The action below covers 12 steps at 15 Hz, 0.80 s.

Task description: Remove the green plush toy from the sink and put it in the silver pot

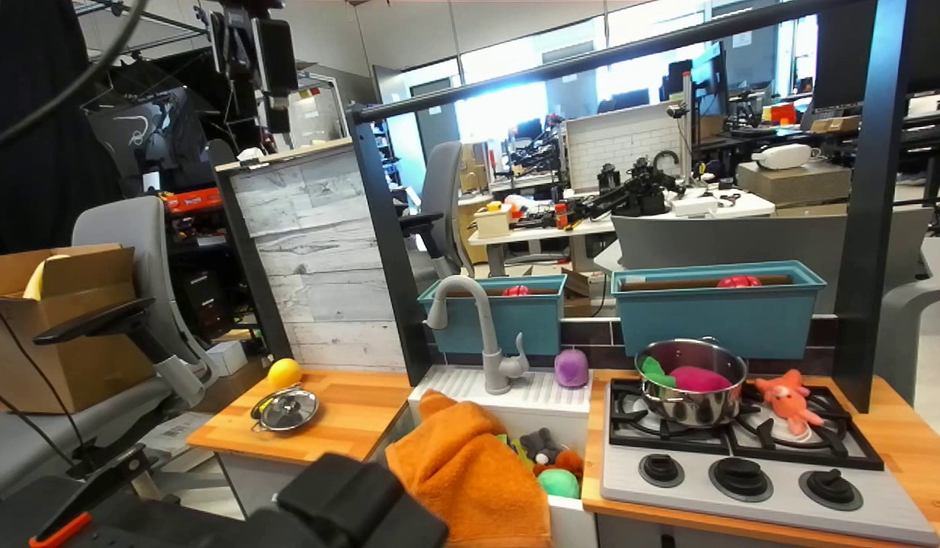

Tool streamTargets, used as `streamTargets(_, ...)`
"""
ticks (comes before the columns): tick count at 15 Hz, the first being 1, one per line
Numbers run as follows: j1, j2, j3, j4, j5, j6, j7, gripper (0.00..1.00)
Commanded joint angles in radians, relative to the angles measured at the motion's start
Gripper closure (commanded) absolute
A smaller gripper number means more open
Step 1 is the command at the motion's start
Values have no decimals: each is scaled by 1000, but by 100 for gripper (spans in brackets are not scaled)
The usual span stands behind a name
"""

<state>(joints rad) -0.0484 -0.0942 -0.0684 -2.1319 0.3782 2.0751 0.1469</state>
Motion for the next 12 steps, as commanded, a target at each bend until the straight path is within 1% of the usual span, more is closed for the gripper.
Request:
streamTargets(1,-6,83,-15,18,110,105,-78,0)
streamTargets(3,-11,151,-20,32,202,140,-143,0)
streamTargets(6,-40,265,-20,65,301,156,-239,0)
streamTargets(8,-75,335,-18,93,357,138,-308,0)
streamTargets(12,-156,447,-22,149,481,168,-407,0)
